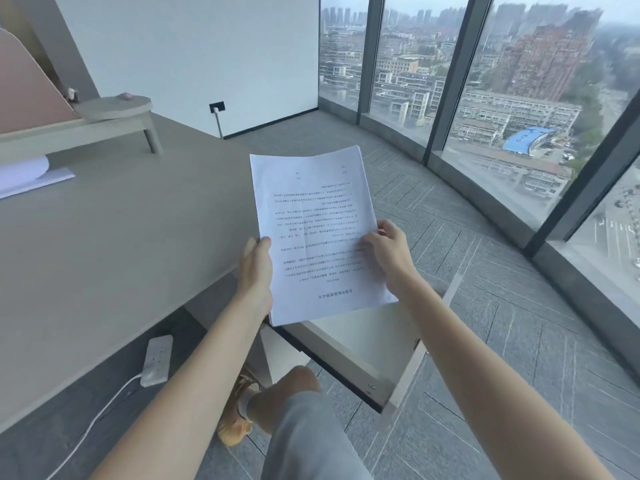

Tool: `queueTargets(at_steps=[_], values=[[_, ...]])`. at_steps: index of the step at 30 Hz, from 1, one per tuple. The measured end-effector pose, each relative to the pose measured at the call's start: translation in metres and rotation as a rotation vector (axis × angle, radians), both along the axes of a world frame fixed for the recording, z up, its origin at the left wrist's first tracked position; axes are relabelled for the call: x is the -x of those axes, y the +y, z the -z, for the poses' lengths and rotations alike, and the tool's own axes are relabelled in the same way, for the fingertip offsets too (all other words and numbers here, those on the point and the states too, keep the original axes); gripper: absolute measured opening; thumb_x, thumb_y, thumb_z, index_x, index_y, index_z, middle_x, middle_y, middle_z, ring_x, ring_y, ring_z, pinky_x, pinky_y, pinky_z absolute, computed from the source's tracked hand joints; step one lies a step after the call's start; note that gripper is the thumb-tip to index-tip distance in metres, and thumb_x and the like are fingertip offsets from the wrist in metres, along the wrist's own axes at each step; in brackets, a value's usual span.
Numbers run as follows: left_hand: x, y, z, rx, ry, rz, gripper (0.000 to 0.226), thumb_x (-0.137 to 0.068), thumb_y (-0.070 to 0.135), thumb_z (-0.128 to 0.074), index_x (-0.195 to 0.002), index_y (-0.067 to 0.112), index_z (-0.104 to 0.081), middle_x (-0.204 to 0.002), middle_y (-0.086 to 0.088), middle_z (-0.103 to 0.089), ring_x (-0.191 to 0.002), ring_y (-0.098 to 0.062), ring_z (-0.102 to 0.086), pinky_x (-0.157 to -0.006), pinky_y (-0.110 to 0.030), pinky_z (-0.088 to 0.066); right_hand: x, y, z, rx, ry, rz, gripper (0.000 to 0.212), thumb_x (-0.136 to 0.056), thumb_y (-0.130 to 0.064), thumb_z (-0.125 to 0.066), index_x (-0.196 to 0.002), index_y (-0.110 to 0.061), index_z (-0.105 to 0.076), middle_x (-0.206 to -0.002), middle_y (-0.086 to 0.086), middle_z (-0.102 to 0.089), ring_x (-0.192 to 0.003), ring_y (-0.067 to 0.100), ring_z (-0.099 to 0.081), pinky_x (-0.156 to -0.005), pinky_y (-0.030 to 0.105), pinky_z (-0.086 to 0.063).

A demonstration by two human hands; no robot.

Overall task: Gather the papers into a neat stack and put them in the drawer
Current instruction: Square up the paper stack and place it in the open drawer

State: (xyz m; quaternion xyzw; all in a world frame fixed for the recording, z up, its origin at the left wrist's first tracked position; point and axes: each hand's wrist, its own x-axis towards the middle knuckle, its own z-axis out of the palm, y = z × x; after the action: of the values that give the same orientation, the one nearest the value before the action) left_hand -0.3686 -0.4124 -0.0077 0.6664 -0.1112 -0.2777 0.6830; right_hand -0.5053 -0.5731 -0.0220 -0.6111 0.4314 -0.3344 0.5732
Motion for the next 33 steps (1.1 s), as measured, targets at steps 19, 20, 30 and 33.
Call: queueTargets(at_steps=[19,20,30,33], values=[[0.071,-0.043,0.099,-0.432,-0.364,0.329,0.030,-0.090,0.016,-0.054,-0.118,0.016,-0.065,-0.103,-0.002,-0.067,-0.094,-0.021,-0.068,-0.083,-0.035,-0.055,0.074,-0.093,0.062,0.057,0.419,-0.222,0.032,-0.089,0.006,-0.058,-0.113,-0.014,-0.068,-0.094,0.003,-0.069,-0.082,0.015,-0.064,-0.062,0.017,-0.046],[0.069,-0.044,0.104,-0.459,-0.375,0.363,0.033,-0.091,0.015,-0.051,-0.122,0.016,-0.065,-0.107,-0.005,-0.069,-0.098,-0.022,-0.068,-0.082,-0.031,-0.053,0.072,-0.097,0.067,0.050,0.438,-0.233,0.033,-0.089,0.006,-0.058,-0.113,-0.014,-0.068,-0.094,0.004,-0.069,-0.085,0.018,-0.065,-0.062,0.019,-0.047],[0.046,-0.060,0.131,-0.821,-0.834,0.730,0.018,-0.093,0.020,-0.047,-0.075,0.020,-0.051,-0.073,-0.002,-0.051,-0.074,-0.030,-0.053,-0.064,-0.032,-0.043,0.027,-0.117,0.103,0.151,0.700,-0.307,0.031,-0.075,-0.005,-0.062,-0.104,-0.008,-0.075,-0.108,0.017,-0.071,-0.106,0.036,-0.065,-0.084,0.048,-0.057],[0.047,-0.065,0.134,-0.886,-0.917,0.761,0.035,-0.095,0.017,-0.046,-0.062,0.015,-0.036,-0.059,-0.001,-0.041,-0.065,-0.030,-0.048,-0.061,-0.032,-0.036,0.016,-0.116,0.114,0.164,0.730,-0.338,0.042,-0.081,-0.001,-0.063,-0.120,-0.016,-0.071,-0.108,0.004,-0.065,-0.107,0.027,-0.061,-0.082,0.034,-0.050]])
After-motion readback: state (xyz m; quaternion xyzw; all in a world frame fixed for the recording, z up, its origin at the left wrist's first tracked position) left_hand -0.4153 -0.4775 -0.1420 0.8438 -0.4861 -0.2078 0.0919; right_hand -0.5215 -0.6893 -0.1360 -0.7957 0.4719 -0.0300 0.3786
